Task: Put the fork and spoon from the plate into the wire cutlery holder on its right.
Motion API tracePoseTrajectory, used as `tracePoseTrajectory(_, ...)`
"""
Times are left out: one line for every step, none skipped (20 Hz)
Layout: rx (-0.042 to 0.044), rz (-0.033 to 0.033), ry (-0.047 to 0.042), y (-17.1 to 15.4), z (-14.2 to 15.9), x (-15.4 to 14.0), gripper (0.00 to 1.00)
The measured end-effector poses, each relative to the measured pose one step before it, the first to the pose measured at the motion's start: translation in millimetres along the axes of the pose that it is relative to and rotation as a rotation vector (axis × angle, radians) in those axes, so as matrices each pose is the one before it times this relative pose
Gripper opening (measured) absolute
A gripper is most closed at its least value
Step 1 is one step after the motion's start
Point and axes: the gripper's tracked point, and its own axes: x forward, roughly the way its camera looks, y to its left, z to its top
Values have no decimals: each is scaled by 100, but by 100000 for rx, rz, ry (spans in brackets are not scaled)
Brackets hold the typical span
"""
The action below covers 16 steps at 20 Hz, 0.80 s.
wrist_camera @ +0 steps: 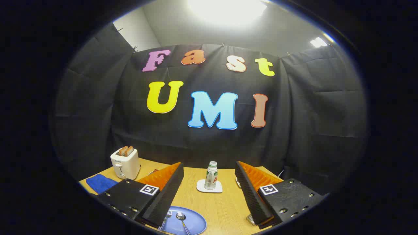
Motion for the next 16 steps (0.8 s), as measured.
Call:
tracePoseTrajectory(-372,356,-18,-144,28,136,96)
tracePoseTrajectory(-281,95,-488,-32,94,149,96)
tracePoseTrajectory(-104,-193,-239,-221,42,208,96)
tracePoseTrajectory(-92,63,83,19,-213,167,96)
tracePoseTrajectory(129,96,408,-91,-138,150,96)
tracePoseTrajectory(-145,386,301,5,-177,154,96)
tracePoseTrajectory(-421,509,-320,-16,94,82,96)
tracePoseTrajectory(-378,353,-483,61,44,142,96)
tracePoseTrajectory(16,-29,59,-90,-35,87,96)
tracePoseTrajectory(271,244,538,88,-272,93,96)
tracePoseTrajectory(105,421,322,48,-50,108,96)
tracePoseTrajectory(-124,380,-187,114,51,191,96)
tracePoseTrajectory(-198,45,-513,-44,199,196,96)
tracePoseTrajectory(-130,40,-113,15,-89,146,96)
tracePoseTrajectory(-29,440,623,124,-205,114,96)
tracePoseTrajectory(-475,762,786,299,-298,51,96)
